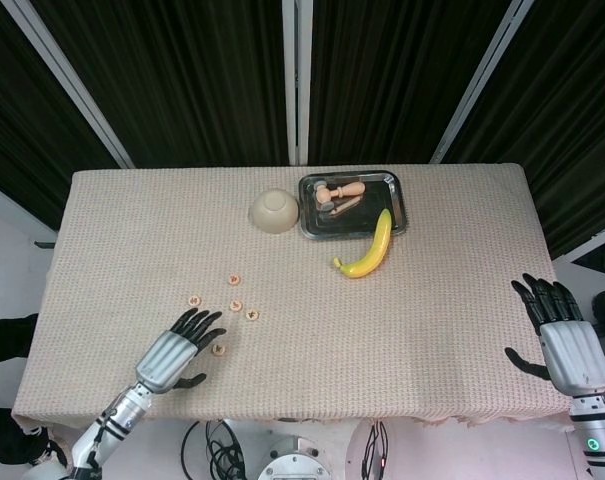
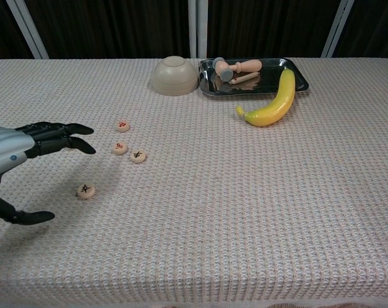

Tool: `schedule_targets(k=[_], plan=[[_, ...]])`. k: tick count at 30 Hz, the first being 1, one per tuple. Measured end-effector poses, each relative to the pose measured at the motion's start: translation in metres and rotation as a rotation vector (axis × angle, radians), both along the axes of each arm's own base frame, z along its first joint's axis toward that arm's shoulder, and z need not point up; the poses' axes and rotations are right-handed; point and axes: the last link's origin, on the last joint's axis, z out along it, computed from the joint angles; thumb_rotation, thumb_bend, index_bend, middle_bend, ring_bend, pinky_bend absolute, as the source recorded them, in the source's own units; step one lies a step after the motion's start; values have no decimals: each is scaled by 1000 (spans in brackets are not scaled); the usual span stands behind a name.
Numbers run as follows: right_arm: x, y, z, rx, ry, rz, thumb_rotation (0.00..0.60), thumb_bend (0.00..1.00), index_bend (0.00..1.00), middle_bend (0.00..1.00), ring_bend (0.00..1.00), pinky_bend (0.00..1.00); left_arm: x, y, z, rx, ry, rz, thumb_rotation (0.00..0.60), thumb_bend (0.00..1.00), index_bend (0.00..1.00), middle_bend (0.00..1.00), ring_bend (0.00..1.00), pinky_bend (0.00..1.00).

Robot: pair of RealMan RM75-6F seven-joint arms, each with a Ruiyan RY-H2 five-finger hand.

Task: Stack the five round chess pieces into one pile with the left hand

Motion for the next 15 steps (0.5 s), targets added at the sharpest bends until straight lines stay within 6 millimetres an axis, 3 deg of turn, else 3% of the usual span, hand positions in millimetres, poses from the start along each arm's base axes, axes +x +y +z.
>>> schedule_targets(k=[8, 15], plan=[[-2, -1, 1, -3, -1, -7, 600, 123, 0, 0, 0, 0, -6, 9, -17, -36, 21, 23, 600, 233, 235, 5, 0, 0], [-2, -1, 0, -1, 5, -14, 600, 121, 0, 0, 0, 0, -7, 16, -25, -61, 2, 42, 600, 315, 281, 10, 0, 0]])
